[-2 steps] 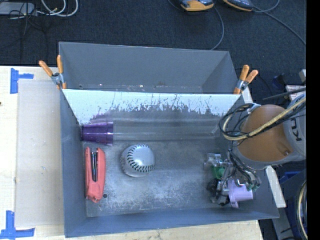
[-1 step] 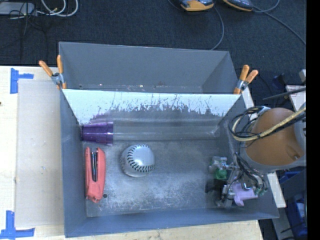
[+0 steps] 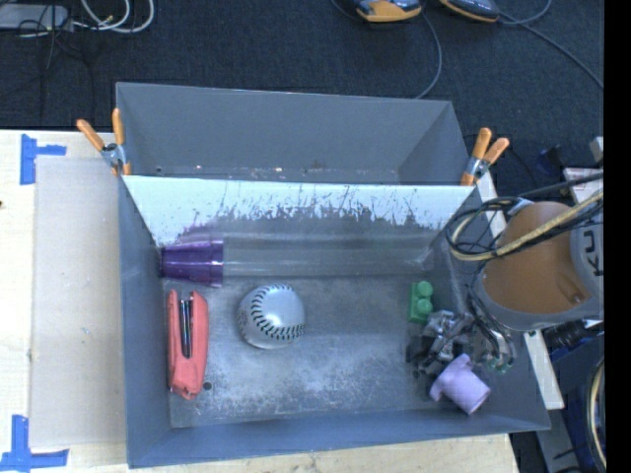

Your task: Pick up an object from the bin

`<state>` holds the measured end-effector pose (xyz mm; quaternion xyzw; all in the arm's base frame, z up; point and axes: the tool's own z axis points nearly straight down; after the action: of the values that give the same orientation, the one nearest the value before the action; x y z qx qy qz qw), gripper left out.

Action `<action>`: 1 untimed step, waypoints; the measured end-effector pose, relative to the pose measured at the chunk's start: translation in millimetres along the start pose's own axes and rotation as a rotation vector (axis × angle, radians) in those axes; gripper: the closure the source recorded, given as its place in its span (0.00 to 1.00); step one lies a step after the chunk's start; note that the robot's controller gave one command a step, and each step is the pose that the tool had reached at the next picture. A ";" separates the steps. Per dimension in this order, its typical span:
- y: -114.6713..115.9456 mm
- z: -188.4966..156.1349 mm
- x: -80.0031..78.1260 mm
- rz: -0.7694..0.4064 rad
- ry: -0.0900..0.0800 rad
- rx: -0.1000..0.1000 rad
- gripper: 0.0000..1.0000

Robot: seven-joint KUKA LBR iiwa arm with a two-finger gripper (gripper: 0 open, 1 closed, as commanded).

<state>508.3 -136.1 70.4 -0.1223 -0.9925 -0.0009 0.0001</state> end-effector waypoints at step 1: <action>0.0 0.0 0.0 0.000 0.000 0.000 1.00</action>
Offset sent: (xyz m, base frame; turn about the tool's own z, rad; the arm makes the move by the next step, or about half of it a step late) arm -0.0013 -0.0114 -0.0004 -0.0150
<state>508.3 -136.2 70.4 -0.1221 -0.9925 -0.0008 0.0002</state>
